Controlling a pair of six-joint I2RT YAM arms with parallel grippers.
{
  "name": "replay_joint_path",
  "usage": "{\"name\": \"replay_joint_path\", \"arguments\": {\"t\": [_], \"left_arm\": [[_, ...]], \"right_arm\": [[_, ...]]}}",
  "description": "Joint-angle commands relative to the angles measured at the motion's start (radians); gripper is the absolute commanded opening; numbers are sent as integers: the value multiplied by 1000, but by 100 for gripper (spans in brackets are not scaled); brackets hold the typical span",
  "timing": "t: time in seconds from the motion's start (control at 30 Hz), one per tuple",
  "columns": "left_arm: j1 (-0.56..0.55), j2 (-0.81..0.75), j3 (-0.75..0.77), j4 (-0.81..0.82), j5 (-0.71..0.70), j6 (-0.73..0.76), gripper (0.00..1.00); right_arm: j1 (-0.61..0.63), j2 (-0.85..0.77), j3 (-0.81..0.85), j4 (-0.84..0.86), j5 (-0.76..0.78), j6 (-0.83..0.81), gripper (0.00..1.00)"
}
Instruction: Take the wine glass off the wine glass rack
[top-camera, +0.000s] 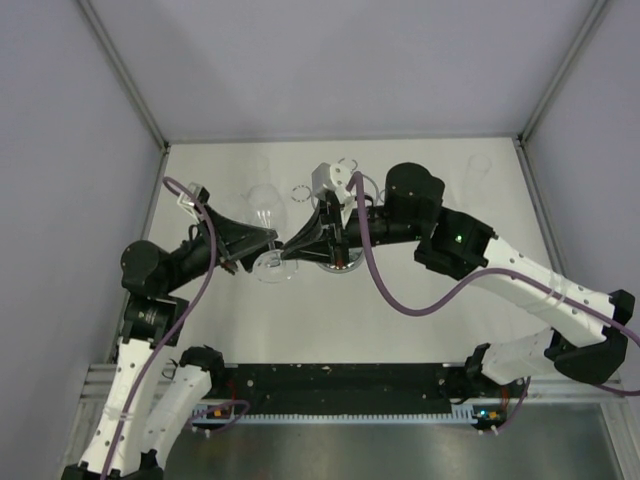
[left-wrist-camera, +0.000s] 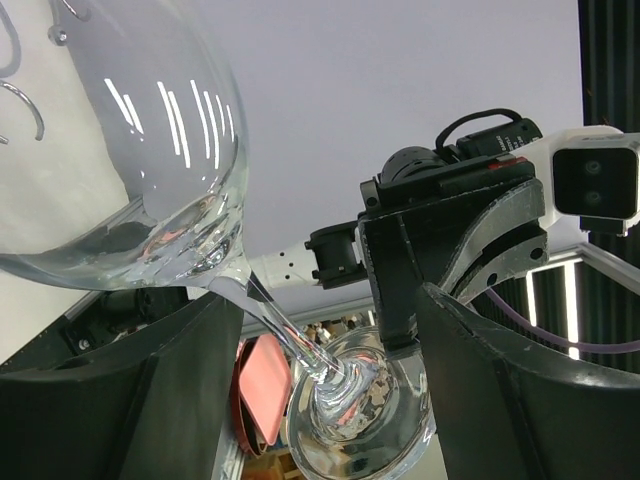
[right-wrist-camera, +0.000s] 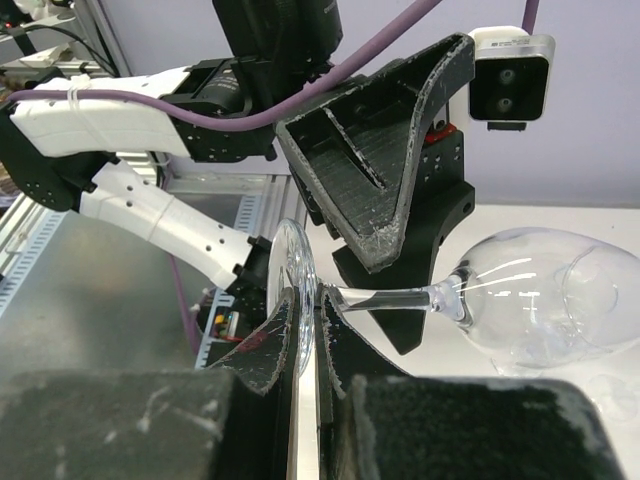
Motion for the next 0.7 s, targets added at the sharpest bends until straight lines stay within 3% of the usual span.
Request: {"name": "replay_joint_path", "arguments": {"t": [0.0, 0.27, 0.4, 0.57, 0.67], "left_arm": [[2, 1, 9, 91, 12, -8, 70], [2, 1, -8, 112, 17, -12, 45], [2, 8, -12, 121, 23, -15, 25], [2, 9, -20, 129, 22, -15, 23], [2, 14, -20, 132, 26, -11, 12]], "right_arm": [[20, -7, 67, 81, 0, -37, 0], [23, -8, 39, 69, 19, -54, 0], [28, -11, 23, 56, 35, -73, 0], [33, -19, -3, 52, 43, -90, 0], [31, -27, -28, 52, 34, -94, 0]]}}
